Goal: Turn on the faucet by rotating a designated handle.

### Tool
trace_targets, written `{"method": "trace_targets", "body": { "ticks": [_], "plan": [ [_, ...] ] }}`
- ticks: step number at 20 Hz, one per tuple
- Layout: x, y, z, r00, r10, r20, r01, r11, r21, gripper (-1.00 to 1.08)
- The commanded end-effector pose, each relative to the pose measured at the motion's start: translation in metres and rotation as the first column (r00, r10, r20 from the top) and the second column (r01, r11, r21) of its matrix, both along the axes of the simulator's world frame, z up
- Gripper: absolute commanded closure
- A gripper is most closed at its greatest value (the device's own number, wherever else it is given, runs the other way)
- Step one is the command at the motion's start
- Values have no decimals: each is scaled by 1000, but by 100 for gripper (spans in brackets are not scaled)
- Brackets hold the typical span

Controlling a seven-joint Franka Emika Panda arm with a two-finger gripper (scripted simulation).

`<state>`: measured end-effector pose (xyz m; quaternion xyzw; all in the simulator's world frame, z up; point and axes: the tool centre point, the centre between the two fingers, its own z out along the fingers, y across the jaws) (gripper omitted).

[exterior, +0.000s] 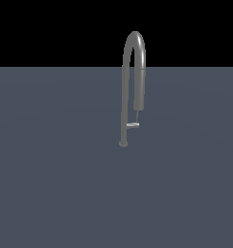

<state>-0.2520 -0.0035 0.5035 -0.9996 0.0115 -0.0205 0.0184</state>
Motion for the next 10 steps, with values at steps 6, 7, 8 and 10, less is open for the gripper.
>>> {"method": "trace_targets", "body": {
  "ticks": [6, 7, 8, 10],
  "plan": [
    [3, 0, 0, 1000, -7, -8, 7, 1000, 7, 108],
    [5, 0, -1, 1000, -10, -12, 10, 1000, 10, 108],
    [7, 0, -1, 1000, -13, -17, 14, 1000, 14, 108],
    [11, 0, -2, 999, -22, -28, 23, 999, 23, 108]
  ]
}}
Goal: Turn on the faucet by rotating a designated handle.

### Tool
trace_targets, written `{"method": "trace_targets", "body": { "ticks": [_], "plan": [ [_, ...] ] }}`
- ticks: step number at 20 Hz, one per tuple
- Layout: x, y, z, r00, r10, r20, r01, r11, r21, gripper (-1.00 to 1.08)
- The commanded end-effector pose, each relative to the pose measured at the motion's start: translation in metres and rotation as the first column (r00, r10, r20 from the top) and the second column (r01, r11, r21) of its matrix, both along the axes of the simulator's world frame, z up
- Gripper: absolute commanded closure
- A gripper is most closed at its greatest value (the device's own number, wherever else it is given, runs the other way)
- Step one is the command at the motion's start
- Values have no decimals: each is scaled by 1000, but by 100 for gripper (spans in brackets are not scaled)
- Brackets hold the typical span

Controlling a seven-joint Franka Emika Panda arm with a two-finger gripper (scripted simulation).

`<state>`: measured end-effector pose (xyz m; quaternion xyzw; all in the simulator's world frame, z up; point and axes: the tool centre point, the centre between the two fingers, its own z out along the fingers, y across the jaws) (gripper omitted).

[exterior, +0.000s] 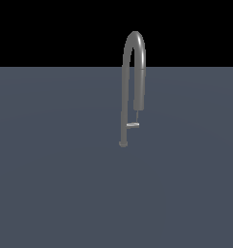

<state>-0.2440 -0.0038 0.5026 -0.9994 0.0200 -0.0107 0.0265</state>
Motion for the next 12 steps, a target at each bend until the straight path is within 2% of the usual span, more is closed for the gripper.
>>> {"method": "trace_targets", "body": {
  "ticks": [1, 7, 12],
  "plan": [
    [6, 0, -1, 1000, -11, -14, 12, 1000, 12, 108],
    [27, -2, -5, 996, -53, -70, 57, 997, 55, 108],
    [53, -5, -11, 985, -100, -139, 115, 988, 103, 108]
  ]
}}
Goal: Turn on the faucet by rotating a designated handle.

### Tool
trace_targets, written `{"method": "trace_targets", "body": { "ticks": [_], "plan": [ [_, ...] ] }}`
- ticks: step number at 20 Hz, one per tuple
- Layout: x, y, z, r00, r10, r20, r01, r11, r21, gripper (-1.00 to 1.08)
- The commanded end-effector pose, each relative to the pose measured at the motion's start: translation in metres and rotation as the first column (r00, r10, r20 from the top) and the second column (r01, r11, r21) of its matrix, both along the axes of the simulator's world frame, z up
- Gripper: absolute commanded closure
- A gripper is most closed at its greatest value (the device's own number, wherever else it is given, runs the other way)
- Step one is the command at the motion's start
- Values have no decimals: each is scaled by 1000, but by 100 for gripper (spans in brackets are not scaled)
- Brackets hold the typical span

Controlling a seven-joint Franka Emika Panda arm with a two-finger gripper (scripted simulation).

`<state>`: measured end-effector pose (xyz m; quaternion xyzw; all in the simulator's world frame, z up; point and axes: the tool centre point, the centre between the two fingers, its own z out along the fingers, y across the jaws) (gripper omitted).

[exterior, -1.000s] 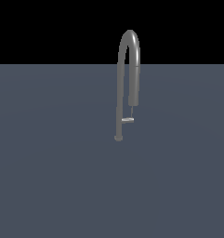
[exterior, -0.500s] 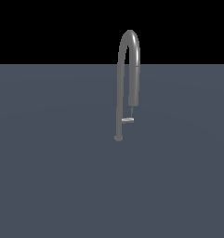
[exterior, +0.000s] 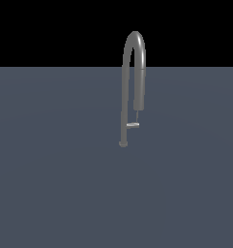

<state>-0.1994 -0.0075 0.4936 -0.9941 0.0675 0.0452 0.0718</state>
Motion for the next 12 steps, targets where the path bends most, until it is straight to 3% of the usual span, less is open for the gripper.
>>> {"method": "trace_targets", "body": {
  "ticks": [1, 12],
  "plan": [
    [14, -2, -4, 999, -28, -36, 29, 999, 29, 108],
    [74, -13, -29, 968, -141, -208, 174, 974, 148, 108]
  ]
}}
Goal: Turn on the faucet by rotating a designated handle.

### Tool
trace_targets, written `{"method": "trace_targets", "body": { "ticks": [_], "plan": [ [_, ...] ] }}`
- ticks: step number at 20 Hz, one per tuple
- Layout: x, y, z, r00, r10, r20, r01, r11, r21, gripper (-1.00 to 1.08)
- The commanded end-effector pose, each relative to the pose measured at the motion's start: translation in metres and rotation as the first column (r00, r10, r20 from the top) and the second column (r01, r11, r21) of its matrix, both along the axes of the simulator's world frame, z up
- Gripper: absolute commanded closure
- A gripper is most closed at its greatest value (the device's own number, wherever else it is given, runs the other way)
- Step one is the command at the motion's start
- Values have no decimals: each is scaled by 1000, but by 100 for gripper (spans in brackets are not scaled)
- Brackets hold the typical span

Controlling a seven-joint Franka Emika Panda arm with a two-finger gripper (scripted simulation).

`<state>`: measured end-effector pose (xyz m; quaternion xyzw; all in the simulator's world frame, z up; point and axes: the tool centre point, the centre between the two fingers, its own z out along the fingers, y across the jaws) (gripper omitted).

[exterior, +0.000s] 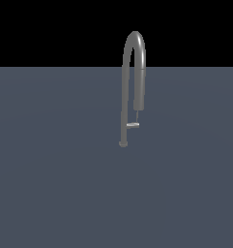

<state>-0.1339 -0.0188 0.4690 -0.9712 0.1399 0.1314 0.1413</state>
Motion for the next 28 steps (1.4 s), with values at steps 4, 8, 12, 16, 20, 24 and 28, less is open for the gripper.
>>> {"method": "trace_targets", "body": {
  "ticks": [4, 8, 12, 16, 20, 24, 28],
  "plan": [
    [29, -7, -16, 994, -65, -86, 71, 995, 68, 108],
    [49, -13, -30, 983, -107, -151, 125, 985, 115, 108],
    [69, -19, -45, 965, -146, -219, 183, 970, 159, 108],
    [87, -25, -63, 940, -181, -290, 244, 949, 199, 108],
    [104, -32, -82, 908, -211, -362, 308, 922, 235, 108],
    [120, -38, -103, 868, -236, -436, 375, 888, 266, 108],
    [135, -44, -127, 820, -254, -513, 445, 847, 291, 108]
  ]
}}
